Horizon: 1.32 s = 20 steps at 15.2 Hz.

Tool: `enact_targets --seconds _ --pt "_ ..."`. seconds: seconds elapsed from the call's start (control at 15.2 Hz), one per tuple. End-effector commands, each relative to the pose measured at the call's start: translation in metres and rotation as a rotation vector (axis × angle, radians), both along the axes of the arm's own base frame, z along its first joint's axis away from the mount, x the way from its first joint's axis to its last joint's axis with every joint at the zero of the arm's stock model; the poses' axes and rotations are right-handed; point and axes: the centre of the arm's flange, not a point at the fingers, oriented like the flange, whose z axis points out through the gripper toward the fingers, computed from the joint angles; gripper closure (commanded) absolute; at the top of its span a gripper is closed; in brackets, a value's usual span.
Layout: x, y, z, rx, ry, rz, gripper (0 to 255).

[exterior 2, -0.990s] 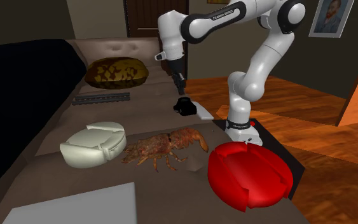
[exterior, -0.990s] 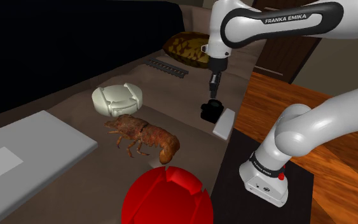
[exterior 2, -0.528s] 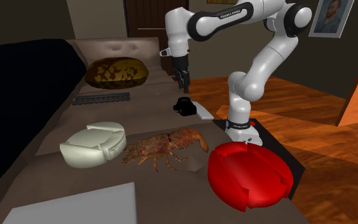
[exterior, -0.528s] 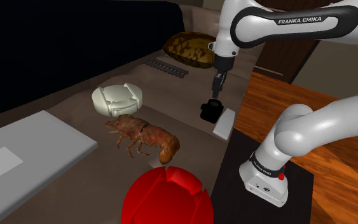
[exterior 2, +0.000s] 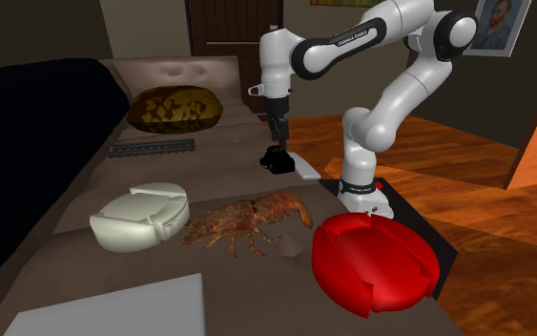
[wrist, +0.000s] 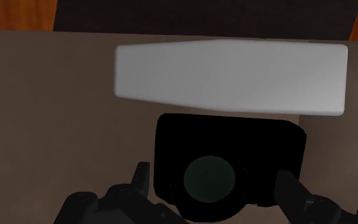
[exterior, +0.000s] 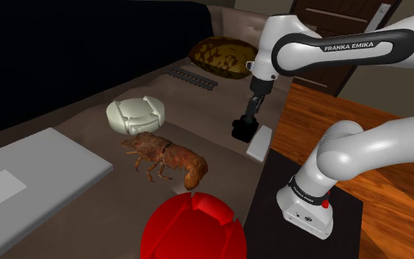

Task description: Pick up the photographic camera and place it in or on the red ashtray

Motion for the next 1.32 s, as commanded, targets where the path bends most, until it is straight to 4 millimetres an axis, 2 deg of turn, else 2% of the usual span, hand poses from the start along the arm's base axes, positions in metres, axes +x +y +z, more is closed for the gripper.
enact_targets --seconds 0.0,0.46,0.53,1.12,1.25 --pt "-0.001 0.001 -0.007 0.000 -0.001 0.000 0" --pt "0.000 0.001 -0.007 0.000 -0.001 0.000 0" --pt "0.000 0.001 -0.007 0.000 -0.001 0.000 255" --pt "0.000 0.001 -0.007 0.000 -0.001 0.000 255" --pt "0.000 0.001 0.004 0.000 -0.001 0.000 255"
